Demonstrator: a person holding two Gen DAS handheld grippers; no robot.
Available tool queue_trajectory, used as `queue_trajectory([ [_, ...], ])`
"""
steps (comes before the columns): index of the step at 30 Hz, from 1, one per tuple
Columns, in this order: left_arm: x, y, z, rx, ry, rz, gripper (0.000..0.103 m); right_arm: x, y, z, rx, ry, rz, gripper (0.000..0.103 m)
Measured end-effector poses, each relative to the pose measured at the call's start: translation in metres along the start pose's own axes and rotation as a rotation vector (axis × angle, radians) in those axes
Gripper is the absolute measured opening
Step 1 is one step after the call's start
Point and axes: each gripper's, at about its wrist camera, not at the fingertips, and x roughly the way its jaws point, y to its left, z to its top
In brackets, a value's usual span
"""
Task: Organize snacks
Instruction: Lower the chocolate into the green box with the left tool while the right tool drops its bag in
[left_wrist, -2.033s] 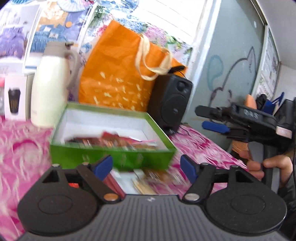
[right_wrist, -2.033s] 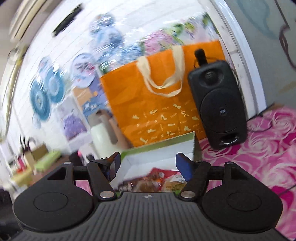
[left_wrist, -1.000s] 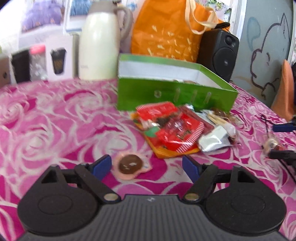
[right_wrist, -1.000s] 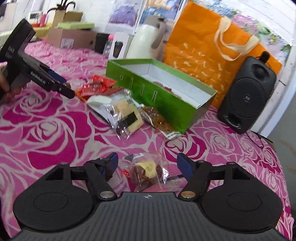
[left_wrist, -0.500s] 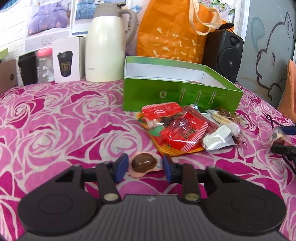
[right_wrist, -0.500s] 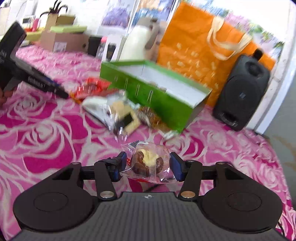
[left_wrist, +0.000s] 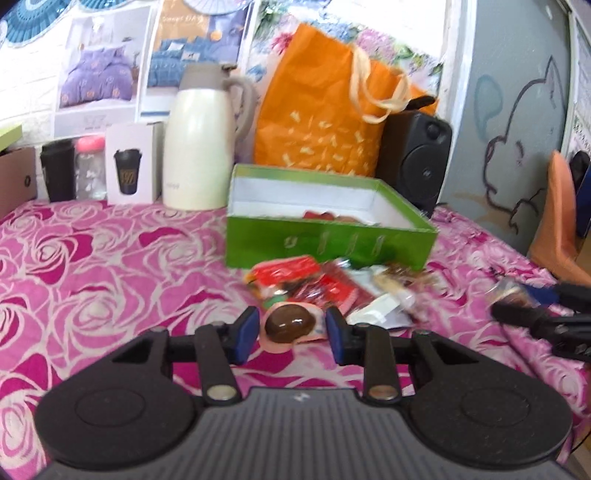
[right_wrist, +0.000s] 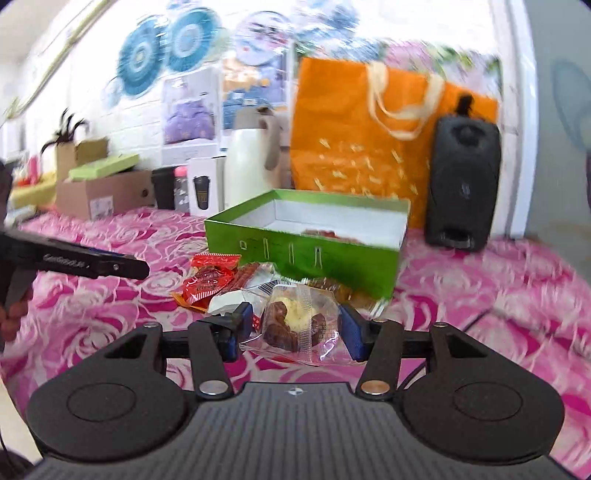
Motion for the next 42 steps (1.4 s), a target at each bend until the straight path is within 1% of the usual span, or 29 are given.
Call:
queue_trajectory([
  [3, 0.000, -0.009, 0.004, -0.001, -0.010, -0.004, 0.031, 0.002, 0.008, -0.001, 0.048, -0.004, -0.062, 0.086],
  [5, 0.004, -0.013, 0.009, -0.010, -0.025, 0.001, 0.031, 0.005, 0.014, 0.003, 0.036, -0.020, -0.102, 0.086],
  [7, 0.010, -0.018, 0.018, 0.003, -0.047, 0.012, 0.031, 0.010, 0.020, 0.011, 0.004, -0.036, -0.136, 0.086],
  [9, 0.018, -0.023, 0.029, 0.013, -0.073, 0.039, 0.031, 0.018, 0.024, 0.023, -0.021, -0.049, -0.147, 0.085],
  [13, 0.040, -0.028, 0.055, 0.011, -0.112, 0.056, 0.031, 0.038, 0.025, 0.049, -0.041, -0.089, -0.172, 0.085],
  [16, 0.057, -0.034, 0.070, 0.027, -0.133, 0.077, 0.031, 0.051, 0.020, 0.063, -0.001, -0.112, -0.163, 0.085],
  [21, 0.086, -0.037, 0.089, 0.043, -0.127, 0.109, 0.032, 0.073, 0.006, 0.075, 0.092, -0.154, -0.163, 0.085],
  [24, 0.108, -0.035, 0.097, 0.060, -0.109, 0.136, 0.032, 0.089, -0.004, 0.080, 0.104, -0.178, -0.176, 0.085],
  [26, 0.124, -0.033, 0.101, 0.074, -0.103, 0.166, 0.032, 0.101, -0.013, 0.084, 0.107, -0.181, -0.192, 0.085],
  [31, 0.162, -0.027, 0.108, 0.072, -0.077, 0.213, 0.032, 0.133, -0.033, 0.088, 0.114, -0.156, -0.209, 0.085],
  [33, 0.174, -0.027, 0.109, 0.074, -0.071, 0.225, 0.034, 0.146, -0.037, 0.086, 0.099, -0.131, -0.216, 0.085],
  [35, 0.185, -0.028, 0.109, 0.089, -0.058, 0.232, 0.038, 0.157, -0.039, 0.083, 0.087, -0.105, -0.226, 0.086],
  [39, 0.203, -0.025, 0.104, 0.086, -0.023, 0.236, 0.039, 0.171, -0.044, 0.075, 0.106, -0.064, -0.210, 0.086],
  [42, 0.206, -0.024, 0.099, 0.093, -0.017, 0.240, 0.050, 0.175, -0.046, 0.072, 0.127, -0.042, -0.184, 0.090],
])
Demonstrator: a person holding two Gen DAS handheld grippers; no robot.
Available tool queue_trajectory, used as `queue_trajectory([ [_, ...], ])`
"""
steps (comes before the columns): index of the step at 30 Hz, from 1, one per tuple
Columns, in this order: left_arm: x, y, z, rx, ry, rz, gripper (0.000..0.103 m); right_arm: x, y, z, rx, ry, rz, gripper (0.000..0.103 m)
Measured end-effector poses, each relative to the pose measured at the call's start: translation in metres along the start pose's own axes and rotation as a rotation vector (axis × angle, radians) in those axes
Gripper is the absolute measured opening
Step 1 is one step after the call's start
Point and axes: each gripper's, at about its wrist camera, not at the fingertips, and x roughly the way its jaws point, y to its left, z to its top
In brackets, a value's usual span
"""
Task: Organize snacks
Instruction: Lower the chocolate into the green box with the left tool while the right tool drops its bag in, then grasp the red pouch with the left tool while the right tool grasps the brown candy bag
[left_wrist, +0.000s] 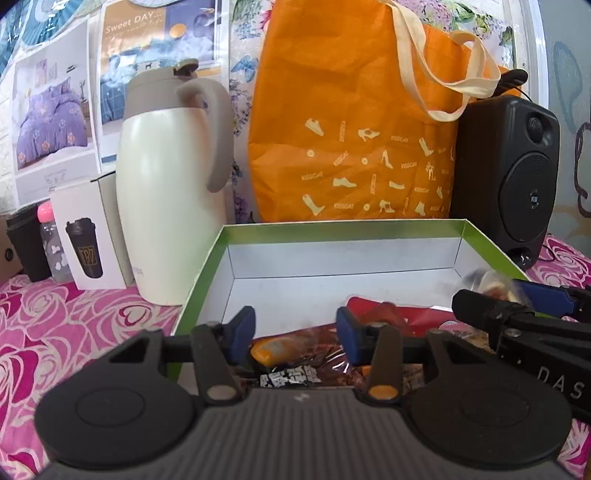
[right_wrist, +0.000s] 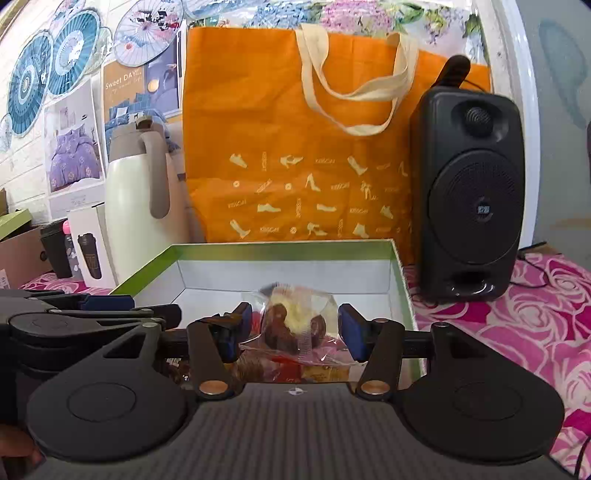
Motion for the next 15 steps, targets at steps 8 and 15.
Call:
queue_trajectory([
  [8, -0.024, 0.016, 0.003, 0.002, -0.034, 0.033, 0.061, -0.032, -0.005, 0.016, 0.022, -0.061, 0.067, 0.103],
  [15, -0.055, 0.042, 0.004, -0.054, -0.082, 0.021, 0.071, -0.081, -0.021, 0.020, 0.094, -0.064, 0.157, 0.103],
])
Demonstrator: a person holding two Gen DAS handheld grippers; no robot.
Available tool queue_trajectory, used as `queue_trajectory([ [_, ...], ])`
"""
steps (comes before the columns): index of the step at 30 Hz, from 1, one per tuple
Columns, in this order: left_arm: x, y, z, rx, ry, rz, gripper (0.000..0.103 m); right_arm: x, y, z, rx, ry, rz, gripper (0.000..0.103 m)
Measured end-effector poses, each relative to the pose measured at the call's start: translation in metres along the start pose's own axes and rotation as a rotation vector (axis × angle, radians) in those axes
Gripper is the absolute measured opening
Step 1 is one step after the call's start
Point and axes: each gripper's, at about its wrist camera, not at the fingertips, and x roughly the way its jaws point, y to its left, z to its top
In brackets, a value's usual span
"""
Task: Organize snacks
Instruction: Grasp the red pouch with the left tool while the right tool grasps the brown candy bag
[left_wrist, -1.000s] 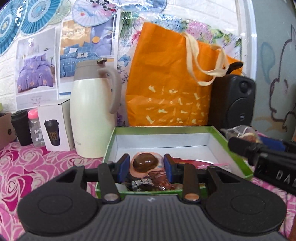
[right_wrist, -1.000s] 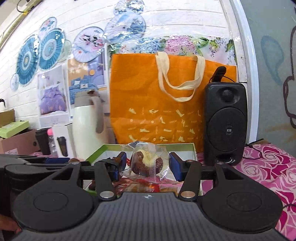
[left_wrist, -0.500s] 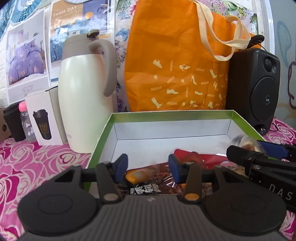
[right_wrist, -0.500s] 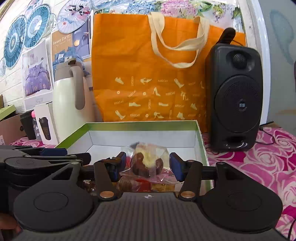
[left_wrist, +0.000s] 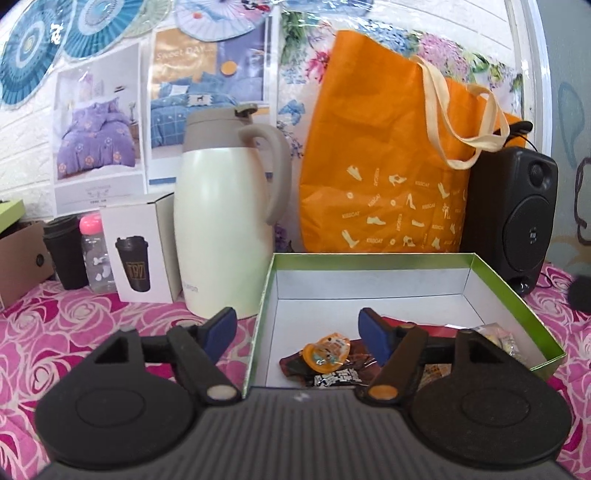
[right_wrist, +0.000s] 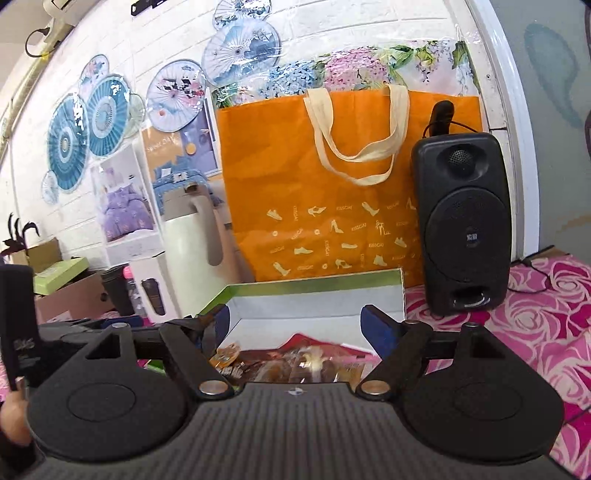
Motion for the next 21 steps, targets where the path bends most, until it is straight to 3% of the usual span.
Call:
queue_trajectory([
  [8, -0.050, 0.021, -0.031, -0.049, -0.013, -0.070, 0.074, -0.037, 0.008, -0.032, -0.128, 0.068, -0.012, 0.103],
  [14, -0.080, 0.038, -0.066, -0.098, 0.063, -0.074, 0.075, -0.039, 0.007, -0.062, -0.126, 0.168, 0.002, 0.103],
  [15, -0.083, 0.039, -0.069, -0.101, 0.073, -0.073, 0.075, -0.038, 0.007, -0.066, -0.113, 0.186, 0.016, 0.100],
  [17, -0.085, 0.038, -0.075, -0.103, 0.095, -0.080, 0.075, -0.040, 0.011, -0.074, -0.097, 0.218, 0.047, 0.080],
  [21, -0.083, 0.025, -0.085, -0.053, 0.127, -0.128, 0.075, -0.046, 0.025, -0.082, -0.151, 0.213, 0.069, 0.075],
])
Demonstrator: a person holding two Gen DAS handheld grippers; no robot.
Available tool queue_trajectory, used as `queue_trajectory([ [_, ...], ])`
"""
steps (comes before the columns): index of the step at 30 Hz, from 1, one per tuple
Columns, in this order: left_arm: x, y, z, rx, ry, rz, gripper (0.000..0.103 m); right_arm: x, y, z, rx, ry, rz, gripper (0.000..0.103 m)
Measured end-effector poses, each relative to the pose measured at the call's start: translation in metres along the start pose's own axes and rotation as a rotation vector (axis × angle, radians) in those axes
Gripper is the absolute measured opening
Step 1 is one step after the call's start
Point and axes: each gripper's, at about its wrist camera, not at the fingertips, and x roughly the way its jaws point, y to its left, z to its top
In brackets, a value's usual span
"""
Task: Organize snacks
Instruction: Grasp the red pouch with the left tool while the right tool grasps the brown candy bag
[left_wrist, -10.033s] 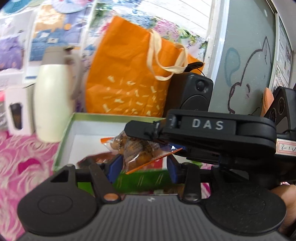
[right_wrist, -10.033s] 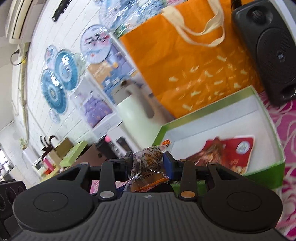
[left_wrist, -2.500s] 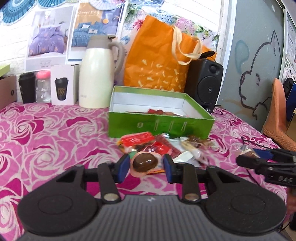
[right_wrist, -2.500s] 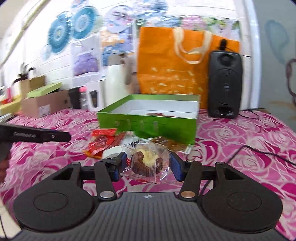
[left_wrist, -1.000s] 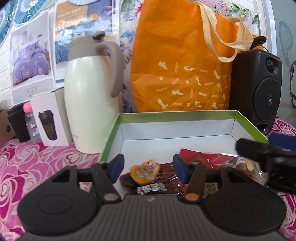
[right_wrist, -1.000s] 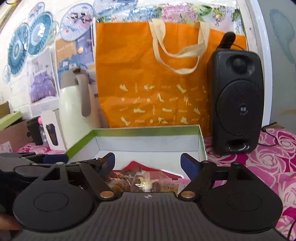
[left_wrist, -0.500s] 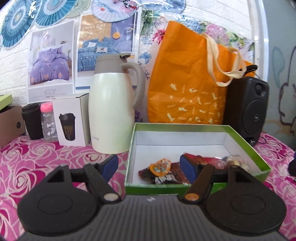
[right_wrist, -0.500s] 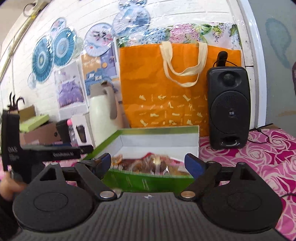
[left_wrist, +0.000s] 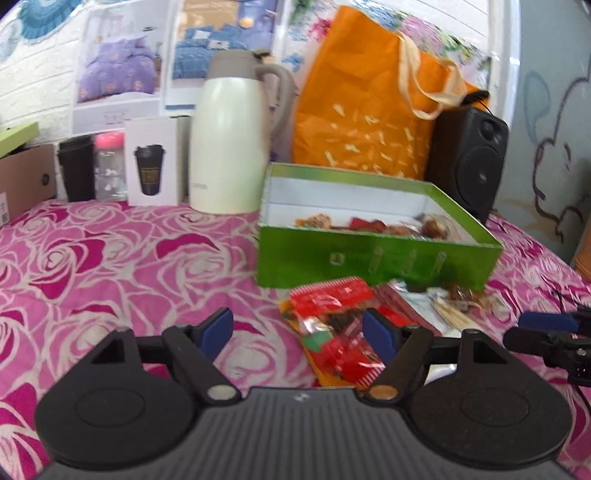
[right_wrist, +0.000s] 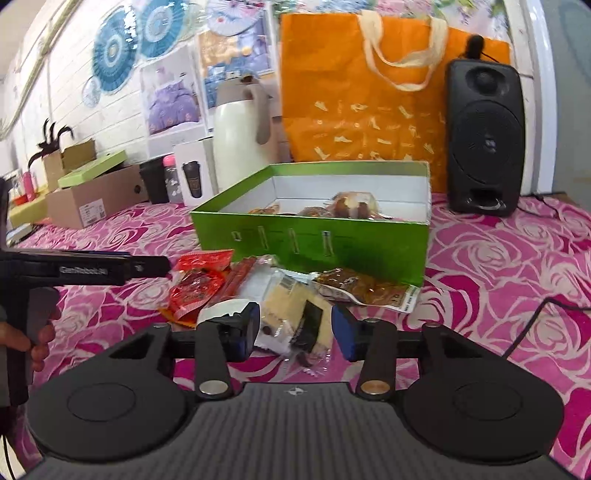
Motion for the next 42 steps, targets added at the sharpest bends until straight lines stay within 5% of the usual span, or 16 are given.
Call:
queue_trajectory([
  [8, 0.007, -0.013, -0.006, 0.029, 0.009, -0.067, 0.075, 0.000, 0.002, 0.007, -0.027, -0.037, 0.014, 0.061],
  [20, 0.028, -0.008, -0.007, -0.016, 0.056, -0.113, 0.072, 0.007, -0.024, 0.002, 0.128, -0.016, -0.041, 0.062],
  [24, 0.034, -0.011, -0.001, -0.007, 0.047, -0.121, 0.065, 0.017, -0.025, 0.012, -0.023, -0.002, -0.127, 0.074],
  [29, 0.043, -0.016, 0.003, 0.012, 0.049, -0.113, 0.065, 0.048, -0.026, 0.018, -0.225, 0.072, -0.135, 0.092],
  [34, 0.052, -0.012, 0.004, 0.004, 0.087, -0.108, 0.065, 0.074, -0.023, 0.017, -0.332, 0.124, -0.146, 0.091],
  [38, 0.056, -0.007, 0.001, -0.022, 0.082, -0.120, 0.065, 0.081, -0.035, 0.022, -0.269, 0.150, -0.086, 0.081],
  [42, 0.052, 0.000, 0.000, -0.053, 0.055, -0.137, 0.049, 0.079, -0.032, 0.020, -0.303, 0.170, -0.077, 0.071],
])
